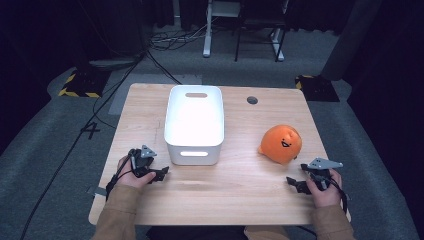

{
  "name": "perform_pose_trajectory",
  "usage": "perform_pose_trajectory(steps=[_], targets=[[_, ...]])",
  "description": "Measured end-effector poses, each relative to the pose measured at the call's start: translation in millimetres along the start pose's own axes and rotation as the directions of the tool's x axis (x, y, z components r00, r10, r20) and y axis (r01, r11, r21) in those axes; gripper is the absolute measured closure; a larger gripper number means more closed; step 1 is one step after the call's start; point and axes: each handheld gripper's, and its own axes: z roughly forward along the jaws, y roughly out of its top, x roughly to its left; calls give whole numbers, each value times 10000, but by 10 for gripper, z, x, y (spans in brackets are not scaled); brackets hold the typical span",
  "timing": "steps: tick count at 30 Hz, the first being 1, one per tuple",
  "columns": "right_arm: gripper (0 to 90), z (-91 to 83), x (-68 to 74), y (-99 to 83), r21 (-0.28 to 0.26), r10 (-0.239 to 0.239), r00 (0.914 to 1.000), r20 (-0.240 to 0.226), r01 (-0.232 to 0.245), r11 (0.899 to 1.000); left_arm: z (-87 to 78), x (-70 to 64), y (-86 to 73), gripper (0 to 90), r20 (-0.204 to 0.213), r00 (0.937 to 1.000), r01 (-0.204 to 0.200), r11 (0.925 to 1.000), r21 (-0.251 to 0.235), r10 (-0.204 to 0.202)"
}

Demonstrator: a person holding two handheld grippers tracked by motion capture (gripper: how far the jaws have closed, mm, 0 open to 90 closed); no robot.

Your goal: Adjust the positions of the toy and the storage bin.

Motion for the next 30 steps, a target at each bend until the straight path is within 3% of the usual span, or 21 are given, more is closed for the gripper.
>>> perform_pose_trajectory(steps=[5, 11, 17, 22, 27, 30], targets=[[136, 1, 5, 1, -20, 50, 10000, 15, -50, 10000, -128, -29, 84, 215, 180, 9998, -26, 9994, -347, 32], [137, 1, 7, 1, -22, 56, 10000, 19, -56, 10000, -329, -48, 174, 225, 613, 9975, 410, 9951, -900, -356], [137, 0, 8, 1, -28, 65, 10000, 17, -65, 10000, -458, -72, 245, 221, 676, 9976, 232, 9892, -1449, -134], [137, -3, 8, -3, -21, -41, 10000, -36, 41, 10000, -566, -117, 318, 220, 733, 9973, 250, 9736, -2267, -85], [137, -5, 6, -6, -39, -110, 9999, -65, 110, 9999, -636, -148, 363, 218, 913, 9956, 501, 9470, -3173, -220], [137, -6, 3, -6, -19, -142, 9999, -54, 142, 9999, -683, -161, 383, 218, 797, 9964, 564, 9346, -3512, -301]])
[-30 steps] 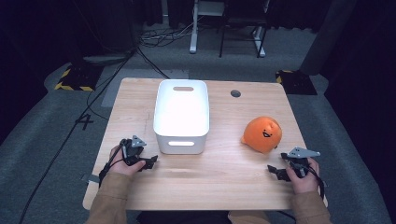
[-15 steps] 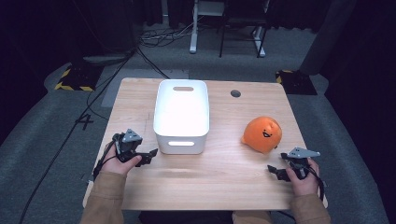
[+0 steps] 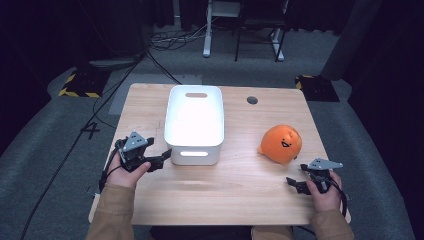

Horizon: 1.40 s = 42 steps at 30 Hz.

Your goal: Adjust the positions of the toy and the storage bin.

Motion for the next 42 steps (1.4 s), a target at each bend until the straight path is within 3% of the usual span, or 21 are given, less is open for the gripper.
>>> perform_pose_trajectory(steps=[7, 14, 23, 30, 33, 42], targets=[[137, 1, 1, -1, -14, -12, 10000, 13, 12, 10000, -69, -10, 91, 219, -181, 9998, 72, 9973, -733, -85], [137, 1, 0, -1, -12, -5, 10000, 10, 5, 10000, -71, -10, 180, 220, -103, 9999, 75, 9951, -983, -86], [137, 1, 1, -1, -13, -1, 10000, 10, 1, 10000, 108, -23, 318, 222, -28, 10000, 24, 9922, -1245, -28], [137, 1, 0, -1, -10, -1, 10000, 5, 1, 10000, 254, 5, 354, 222, -10, 10000, 78, 9926, -1213, -80], [137, 1, 6, 0, -32, 71, 10000, -21, -71, 10000, 356, 57, 358, 226, -326, 9994, 90, 9927, -1203, -130], [137, -1, 2, -1, -8, -19, 10000, 11, 19, 10000, 501, 96, 310, 259, -330, 9994, 57, 9989, -457, -72]])
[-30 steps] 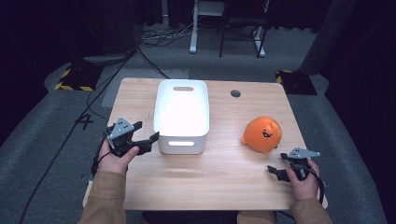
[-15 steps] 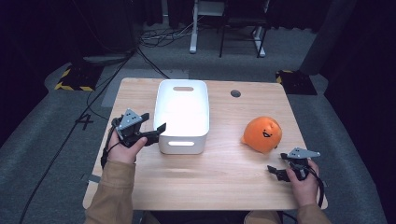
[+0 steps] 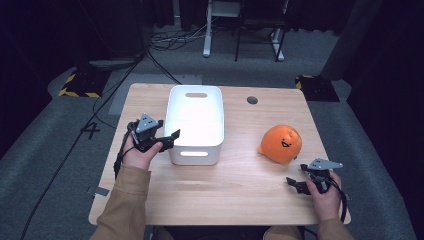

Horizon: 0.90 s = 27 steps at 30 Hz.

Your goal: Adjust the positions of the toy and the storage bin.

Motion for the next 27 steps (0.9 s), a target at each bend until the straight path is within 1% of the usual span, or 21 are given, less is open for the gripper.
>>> perform_pose_trajectory(steps=[1, 2, 3, 7, 8, 9, 11, 13, 14, 16, 17, 20, 21, 22, 25, 26, 27], targets=[[137, 0, 1, 0, -2, 10, 10000, -3, -10, 10000, 0, 0, 0, 265, 0, 10000, 0, 10000, 0, 0], [137, 0, 0, 0, -4, 3, 10000, 0, -3, 10000, 22, 0, -15, 275, 25, 10000, 42, 9999, 156, -43], [137, 0, 1, 0, -1, 9, 10000, -2, -9, 10000, 21, 0, -17, 285, 154, 9998, 142, 9997, 196, -145], [137, 0, 1, 0, -2, 8, 10000, -2, -8, 10000, 14, -4, -35, 326, 218, 9996, 196, 9998, 27, -197], [137, 0, 1, 0, 0, 7, 10000, -2, -7, 10000, 9, -4, -38, 334, 206, 9995, 241, 9997, 34, -242], [137, 0, 1, 0, -4, 7, 10000, -2, -7, 10000, -3, -3, -38, 343, 284, 9991, 305, 9995, 95, -307], [137, 0, 1, 0, -2, 5, 10000, 0, -5, 10000, -16, -6, -42, 371, 266, 9991, 318, 9995, 30, -319], [137, 0, 1, 0, -2, 6, 10000, 1, -6, 10000, -27, -13, -42, 388, 292, 9992, 278, 9996, 67, -280], [137, -1, 2, -1, -4, 17, 10000, 13, -17, 10000, -37, -36, -40, 391, 303, 9994, 175, 9998, 47, -177], [137, -1, 4, -1, -5, 34, 10000, 20, -34, 10000, -36, -56, -41, 390, 363, 9992, 169, 9998, 69, -171], [137, -6, 11, -2, 21, 88, 10000, 4, -88, 10000, -39, -93, -40, 390, 406, 9992, -26, 9999, 140, 21], [137, -5, 15, -4, 3, 98, 9999, 25, -98, 10000, -24, -193, -44, 388, 480, 9988, -123, 9999, 119, 117], [137, -6, 15, -4, 6, 104, 9999, 18, -104, 9999, -24, -193, -44, 385, 480, 9988, -123, 9999, 119, 117], [137, -6, 15, -4, 7, 100, 9999, 20, -100, 9999, -12, -276, -51, 381, 595, 9979, -242, 9997, 97, 236], [137, -6, 14, -4, 7, 109, 9999, 10, -109, 9999, 1, -382, -65, 370, 789, 9963, -336, 9994, 29, 333], [137, -6, 15, -4, 12, 115, 9999, 9, -115, 9999, 1, -382, -65, 362, 789, 9963, -336, 9994, 29, 333], [137, -5, 13, -4, 7, 110, 9999, -1, -110, 9999, 13, -468, -93, 348, 1000, 9946, -269, 9996, -96, 278]])
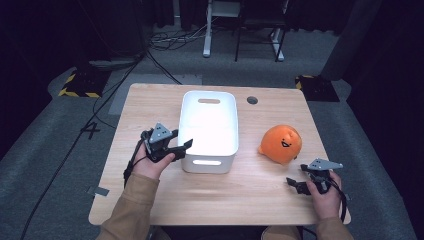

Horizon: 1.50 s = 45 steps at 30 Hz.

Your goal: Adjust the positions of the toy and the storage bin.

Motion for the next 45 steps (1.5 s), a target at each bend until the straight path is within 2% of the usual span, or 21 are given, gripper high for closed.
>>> perform_pose_trajectory(steps=[2, 7, 15, 16, 17, 20, 26, 28, 35, 36, 38, 39, 43, 45], targets=[[137, 0, 0, 0, 1, -2, 10000, -1, 2, 10000, 23, -82, -28, 309, 65, 10000, -45, 9997, -223, 46], [137, 0, -1, 0, 6, -5, 10000, -21, 5, 10000, -10, -263, -50, 286, 122, 9995, -305, 9995, -69, 306], [137, 0, -1, 0, 6, -3, 10000, -20, 4, 10000, -48, -524, -104, 195, 279, 9989, -388, 9991, 178, 383], [137, 0, -1, 0, 6, -8, 10000, -20, 8, 10000, -48, -524, -104, 192, 279, 9989, -388, 9991, 178, 383], [137, 0, -1, 0, 5, -6, 10000, -22, 6, 10000, -64, -583, -106, 189, 234, 9983, -535, 9981, 300, 528], [137, 0, -1, 0, 7, -8, 10000, -20, 8, 10000, -87, -671, -124, 186, 274, 9979, -602, 9977, 323, 593], [137, 0, -1, 0, 10, -2, 10000, -21, 2, 10000, -143, -795, -143, 185, 590, 9948, -864, 9949, 515, 834], [137, 0, -1, 0, 6, -8, 10000, -22, 8, 10000, -179, -867, -156, 185, 677, 9924, -1072, 9924, 599, 1031], [137, 0, -2, 0, 7, -6, 10000, -23, 6, 10000, -237, -1018, -198, 186, 664, 9928, -1043, 9923, 674, 999], [137, -1, -2, 1, 16, -10, 10000, -25, 10, 10000, -263, -1057, -203, 185, 719, 9908, -1196, 9900, 743, 1143], [137, 1, -2, 0, 3, -19, 10000, -17, 19, 10000, -278, -1082, -206, 184, 787, 9902, -1215, 9892, 818, 1152], [137, 0, -2, 0, 9, -4, 10000, -23, 4, 10000, -312, -1124, -207, 183, 878, 9884, -1324, 9864, 978, 1240], [137, 0, -2, 0, 9, -12, 10000, -24, 12, 10000, -357, -1215, -222, 182, 1014, 9870, -1360, 9840, 1154, 1245], [137, 0, -3, 1, 2, -20, 10000, -22, 20, 10000, -365, -1212, -224, 182, 1046, 9853, -1470, 9825, 1143, 1353]])
